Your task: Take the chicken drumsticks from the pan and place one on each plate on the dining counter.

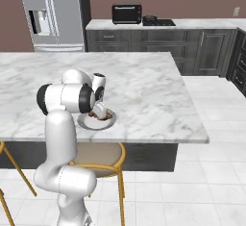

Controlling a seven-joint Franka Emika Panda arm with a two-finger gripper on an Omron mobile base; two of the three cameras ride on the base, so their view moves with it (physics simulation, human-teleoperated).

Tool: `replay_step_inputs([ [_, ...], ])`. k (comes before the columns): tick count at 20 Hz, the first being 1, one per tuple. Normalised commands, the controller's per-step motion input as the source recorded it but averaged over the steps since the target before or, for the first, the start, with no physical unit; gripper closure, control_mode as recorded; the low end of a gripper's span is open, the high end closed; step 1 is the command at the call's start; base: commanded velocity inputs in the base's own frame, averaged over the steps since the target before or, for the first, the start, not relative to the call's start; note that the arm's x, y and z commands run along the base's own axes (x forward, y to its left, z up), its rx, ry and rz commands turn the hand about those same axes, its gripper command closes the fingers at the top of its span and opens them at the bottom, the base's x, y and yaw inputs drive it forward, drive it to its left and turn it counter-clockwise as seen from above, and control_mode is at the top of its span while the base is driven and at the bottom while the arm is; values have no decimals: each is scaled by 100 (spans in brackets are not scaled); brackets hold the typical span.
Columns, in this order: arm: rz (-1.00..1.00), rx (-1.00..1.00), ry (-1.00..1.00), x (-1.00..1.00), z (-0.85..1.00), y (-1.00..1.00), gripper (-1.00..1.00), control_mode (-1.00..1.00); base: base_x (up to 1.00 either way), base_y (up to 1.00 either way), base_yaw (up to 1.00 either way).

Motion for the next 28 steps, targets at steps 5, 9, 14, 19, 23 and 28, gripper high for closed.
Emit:
replay_step_inputs([
  [5,0,0,0,0,-16,6,100,-100,0,0,0],
  [9,0,-1,0,0,-7,14,-100,-100,0,0,0],
  [14,0,-3,0,-4,-1,8,-100,-100,0,0,0],
  [19,0,-3,0,-6,-1,6,-100,-100,0,0,0],
  [23,0,0,4,-15,0,8,-100,-100,0,0,0],
  [28,0,0,7,-16,0,3,-100,-100,0,0,0],
])
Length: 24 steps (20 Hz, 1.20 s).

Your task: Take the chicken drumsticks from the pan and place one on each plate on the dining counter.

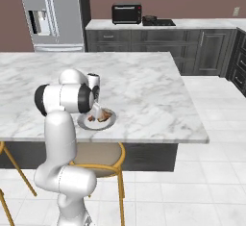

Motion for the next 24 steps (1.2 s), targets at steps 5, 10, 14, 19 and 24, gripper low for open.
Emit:
replay_step_inputs([
  [5,0,0,1,-23,4,0,-100,-100,0,0,0],
  [10,3,-3,-3,-32,30,0,-100,-100,0,0,0],
  [14,28,-7,0,-50,44,-8,-100,-100,0,0,0],
  [19,41,0,0,-69,50,-16,-100,-100,0,0,0],
  [24,43,1,-10,-82,48,-17,-100,-100,0,0,0],
])
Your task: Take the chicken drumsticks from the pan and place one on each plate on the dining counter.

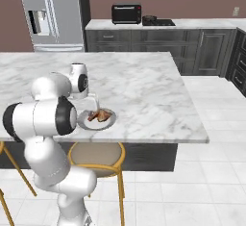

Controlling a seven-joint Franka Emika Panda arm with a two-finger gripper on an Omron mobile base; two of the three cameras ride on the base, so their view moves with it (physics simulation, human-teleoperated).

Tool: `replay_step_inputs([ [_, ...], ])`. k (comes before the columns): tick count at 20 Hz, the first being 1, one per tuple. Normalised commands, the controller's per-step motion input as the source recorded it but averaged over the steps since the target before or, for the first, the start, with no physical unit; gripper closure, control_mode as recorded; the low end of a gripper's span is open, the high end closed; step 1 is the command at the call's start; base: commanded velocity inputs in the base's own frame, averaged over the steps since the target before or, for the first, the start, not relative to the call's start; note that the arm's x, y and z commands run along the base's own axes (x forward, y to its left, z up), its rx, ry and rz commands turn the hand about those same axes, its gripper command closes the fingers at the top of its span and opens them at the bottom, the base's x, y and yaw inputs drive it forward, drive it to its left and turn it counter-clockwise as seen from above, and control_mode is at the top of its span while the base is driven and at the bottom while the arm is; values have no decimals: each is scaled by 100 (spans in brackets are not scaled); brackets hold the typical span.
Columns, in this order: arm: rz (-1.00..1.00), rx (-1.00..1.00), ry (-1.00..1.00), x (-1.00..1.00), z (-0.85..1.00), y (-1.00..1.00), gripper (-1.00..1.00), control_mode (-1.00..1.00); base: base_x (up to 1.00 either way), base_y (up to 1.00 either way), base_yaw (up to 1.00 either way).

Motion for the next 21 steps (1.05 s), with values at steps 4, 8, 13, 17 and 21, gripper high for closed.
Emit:
replay_step_inputs([
  [4,29,2,-40,-98,32,-13,-100,-100,0,0,0],
  [8,24,4,-39,-97,33,-13,-100,-100,0,0,0],
  [13,11,7,-8,-83,39,-14,-100,-100,0,0,0],
  [17,4,14,0,-84,41,-15,-100,-100,0,0,0],
  [21,3,10,-1,-84,35,-13,-100,-100,0,0,0],
])
